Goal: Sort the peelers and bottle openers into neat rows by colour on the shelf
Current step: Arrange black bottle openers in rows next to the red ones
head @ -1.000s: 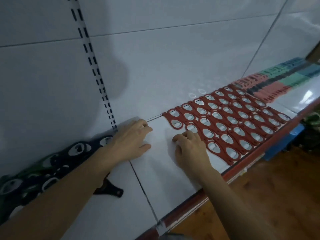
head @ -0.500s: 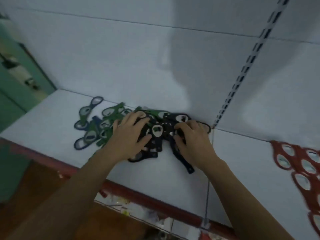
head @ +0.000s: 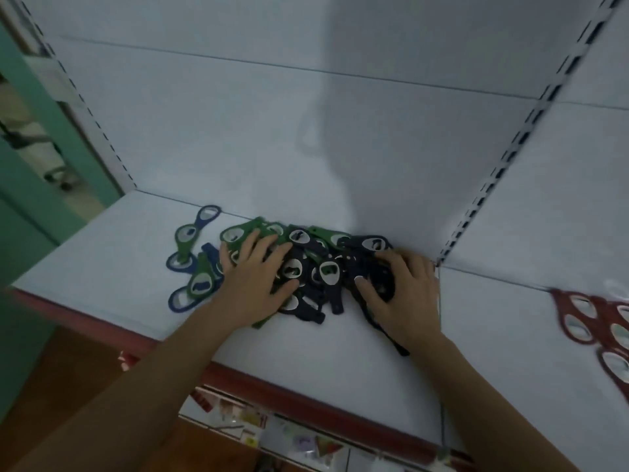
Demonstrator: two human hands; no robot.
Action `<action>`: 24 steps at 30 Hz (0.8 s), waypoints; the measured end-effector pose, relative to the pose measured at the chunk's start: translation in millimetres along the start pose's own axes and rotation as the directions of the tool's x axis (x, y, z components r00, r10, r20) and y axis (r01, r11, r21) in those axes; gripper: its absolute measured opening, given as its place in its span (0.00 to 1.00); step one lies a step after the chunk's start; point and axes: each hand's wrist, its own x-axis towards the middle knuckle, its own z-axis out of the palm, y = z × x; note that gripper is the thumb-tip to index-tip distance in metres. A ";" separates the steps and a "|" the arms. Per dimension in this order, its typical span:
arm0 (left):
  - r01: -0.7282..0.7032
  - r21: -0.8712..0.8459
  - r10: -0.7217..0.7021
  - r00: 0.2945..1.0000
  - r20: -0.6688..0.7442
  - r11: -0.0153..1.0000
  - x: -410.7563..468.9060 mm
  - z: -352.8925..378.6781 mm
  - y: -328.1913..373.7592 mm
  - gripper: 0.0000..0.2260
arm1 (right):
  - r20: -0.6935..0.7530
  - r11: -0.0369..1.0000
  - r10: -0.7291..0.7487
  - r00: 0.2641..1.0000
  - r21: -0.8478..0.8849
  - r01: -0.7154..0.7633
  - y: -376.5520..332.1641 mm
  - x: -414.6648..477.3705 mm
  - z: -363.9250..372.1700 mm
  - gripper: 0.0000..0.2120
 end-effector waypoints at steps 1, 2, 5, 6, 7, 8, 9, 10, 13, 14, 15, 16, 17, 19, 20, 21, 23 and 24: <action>-0.014 -0.014 0.014 0.999 -0.032 1.000 3.2 -2.3 4.5 0.36 | 0.014 0.995 0.095 0.995 -0.032 -0.094 -0.8 -0.1 -1.1 0.36; -0.056 -0.043 0.054 0.998 -0.040 0.998 7.0 -4.5 11.1 0.36 | 0.078 0.983 0.155 0.985 -0.109 -0.146 -3.3 0.6 0.4 0.41; -0.277 -0.083 0.283 0.956 0.078 0.957 18.5 -1.1 31.8 0.40 | 0.250 0.948 0.160 0.955 -0.308 -0.079 -16.0 4.2 19.8 0.51; -0.337 -0.063 0.342 0.932 0.119 0.939 24.1 1.6 33.2 0.42 | 0.255 0.948 0.142 0.956 -0.312 -0.057 -21.5 6.5 26.5 0.51; -0.378 -0.034 0.379 0.914 0.144 0.925 30.6 3.1 29.8 0.42 | 0.241 0.951 0.129 0.962 -0.306 -0.051 -26.7 9.1 30.8 0.50; -0.405 -0.008 0.401 0.903 0.155 0.914 37.7 3.8 22.6 0.43 | 0.212 0.953 0.120 0.970 -0.298 -0.053 -29.5 12.0 34.8 0.49; -0.425 0.007 0.419 0.894 0.160 0.905 45.1 3.9 13.5 0.44 | 0.188 0.955 0.121 0.975 -0.289 -0.062 -31.3 14.1 37.2 0.47; -0.442 0.011 0.433 0.885 0.172 0.897 50.9 3.0 3.2 0.45 | 0.169 0.959 0.125 0.978 -0.273 -0.075 -33.0 15.6 38.7 0.46; -0.472 0.012 0.464 0.870 0.165 0.882 61.2 -2.0 -23.5 0.43 | 0.107 0.983 0.087 0.991 -0.170 -0.068 -40.6 21.3 44.0 0.43; -0.477 0.000 0.472 0.870 0.140 0.879 62.5 -2.6 -28.5 0.42 | 0.090 0.991 0.058 0.994 -0.128 -0.047 -44.4 24.2 45.6 0.41; -0.476 -0.015 0.474 0.872 0.120 0.879 62.7 -3.0 -31.6 0.41 | 0.088 0.996 0.034 0.996 -0.084 -0.027 -48.0 27.0 46.4 0.40; -0.472 -0.035 0.473 0.874 0.107 0.881 62.6 -3.1 -33.2 0.40 | 0.105 0.999 0.024 0.994 -0.041 -0.020 -50.5 29.7 46.1 0.38; -0.465 -0.062 0.469 0.877 0.101 0.883 63.0 -3.1 -34.3 0.39 | 0.129 1.000 0.028 0.991 -0.010 -0.027 -54.2 32.2 43.7 0.37; -0.434 -0.144 0.449 0.889 0.095 0.889 65.1 -3.7 -34.1 0.38 | 0.162 0.996 0.077 0.984 0.036 -0.084 -56.6 35.6 37.4 0.34; -0.414 -0.197 0.436 0.896 0.084 0.889 65.7 -4.5 -33.4 0.36 | 0.158 0.988 0.119 0.980 0.074 -0.132 -57.0 36.3 33.3 0.32; -0.394 -0.262 0.423 0.904 0.064 0.881 66.0 -6.0 -31.6 0.33 | 0.144 0.974 0.171 0.975 0.125 -0.190 -55.9 36.6 29.1 0.29; -0.374 -0.382 0.402 0.916 -0.008 0.845 65.8 -9.3 -24.8 0.23 | 0.122 0.936 0.241 0.963 0.231 -0.264 -53.2 37.7 19.4 0.24; -0.381 -0.408 0.395 0.917 -0.053 0.830 65.5 -11.3 -19.9 0.17 | 0.119 0.920 0.265 0.957 0.265 -0.288 -51.0 38.3 15.2 0.22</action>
